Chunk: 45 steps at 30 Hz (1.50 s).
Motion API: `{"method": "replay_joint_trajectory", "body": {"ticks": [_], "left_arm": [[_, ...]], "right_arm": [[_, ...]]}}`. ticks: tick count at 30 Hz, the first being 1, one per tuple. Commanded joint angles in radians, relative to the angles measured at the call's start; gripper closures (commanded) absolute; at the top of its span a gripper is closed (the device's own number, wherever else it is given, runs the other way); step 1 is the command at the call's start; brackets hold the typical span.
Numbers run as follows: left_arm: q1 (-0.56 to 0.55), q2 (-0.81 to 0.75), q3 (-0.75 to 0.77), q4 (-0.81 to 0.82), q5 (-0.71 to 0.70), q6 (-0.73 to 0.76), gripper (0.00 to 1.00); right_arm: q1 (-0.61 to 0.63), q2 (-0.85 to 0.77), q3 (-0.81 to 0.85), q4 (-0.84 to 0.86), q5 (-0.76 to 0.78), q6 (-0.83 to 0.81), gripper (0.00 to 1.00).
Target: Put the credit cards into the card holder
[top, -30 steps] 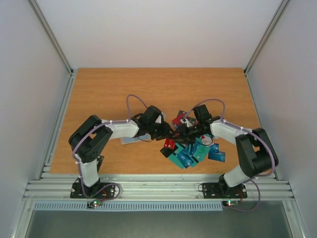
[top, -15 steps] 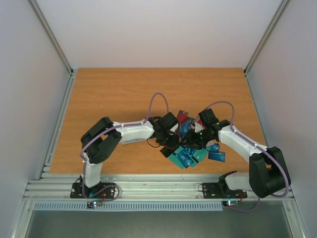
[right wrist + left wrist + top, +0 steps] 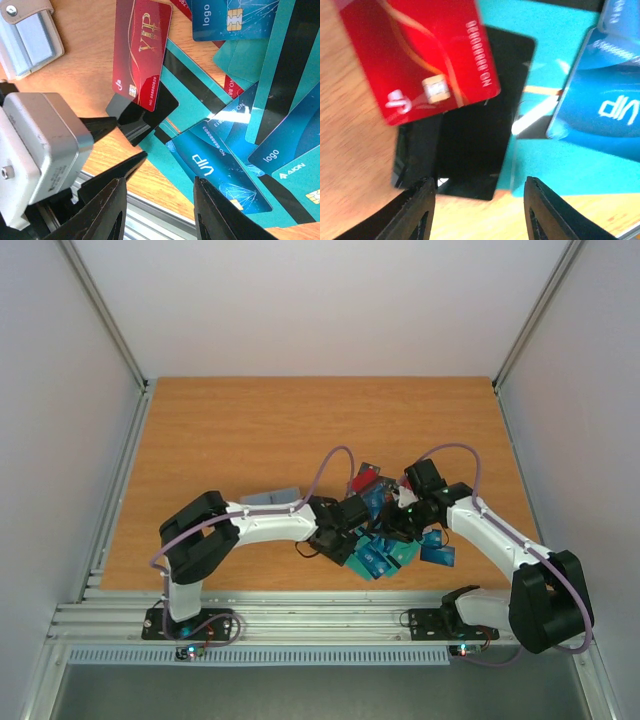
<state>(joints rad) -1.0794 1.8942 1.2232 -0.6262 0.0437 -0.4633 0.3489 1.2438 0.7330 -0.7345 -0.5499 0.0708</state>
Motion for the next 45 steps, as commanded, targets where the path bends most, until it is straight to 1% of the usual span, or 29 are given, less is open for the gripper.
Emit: {"method": "replay_joint_trajectory", "body": {"ticks": [1, 3, 7, 11, 15, 21, 27, 32, 40, 45], "left_arm": [[0.002, -0.058, 0.042, -0.139, -0.137, -0.036, 0.44], [0.003, -0.041, 0.103, -0.175, -0.183, -0.051, 0.35], [0.013, 0.042, 0.216, -0.229, -0.189, -0.081, 0.21], [0.031, 0.128, 0.310, -0.276, -0.159, -0.119, 0.17], [0.050, 0.194, 0.371, -0.295, -0.138, -0.128, 0.17], [0.083, 0.242, 0.388, -0.269, -0.089, -0.140, 0.19], [0.090, 0.274, 0.398, -0.249, -0.058, -0.141, 0.20], [0.099, 0.289, 0.406, -0.243, -0.058, -0.146, 0.21], [0.118, 0.330, 0.468, -0.272, -0.073, -0.152, 0.23], [0.119, 0.346, 0.480, -0.287, -0.095, -0.167, 0.24]], "right_arm": [[0.004, -0.016, 0.035, -0.022, 0.018, 0.007, 0.62], [0.003, -0.016, 0.044, -0.028, 0.020, 0.007, 0.62], [0.004, -0.022, 0.063, -0.049, 0.033, -0.001, 0.62], [0.004, -0.033, 0.066, -0.069, 0.047, -0.009, 0.62], [0.004, -0.052, 0.058, -0.088, 0.058, -0.014, 0.62], [0.004, -0.069, 0.057, -0.115, 0.073, -0.026, 0.62], [0.004, -0.059, 0.055, -0.114, 0.073, -0.030, 0.62], [0.004, -0.049, 0.055, -0.111, 0.070, -0.031, 0.62], [0.004, -0.042, 0.048, -0.109, 0.064, -0.035, 0.62], [0.004, -0.039, 0.052, -0.115, 0.066, -0.042, 0.62]]}}
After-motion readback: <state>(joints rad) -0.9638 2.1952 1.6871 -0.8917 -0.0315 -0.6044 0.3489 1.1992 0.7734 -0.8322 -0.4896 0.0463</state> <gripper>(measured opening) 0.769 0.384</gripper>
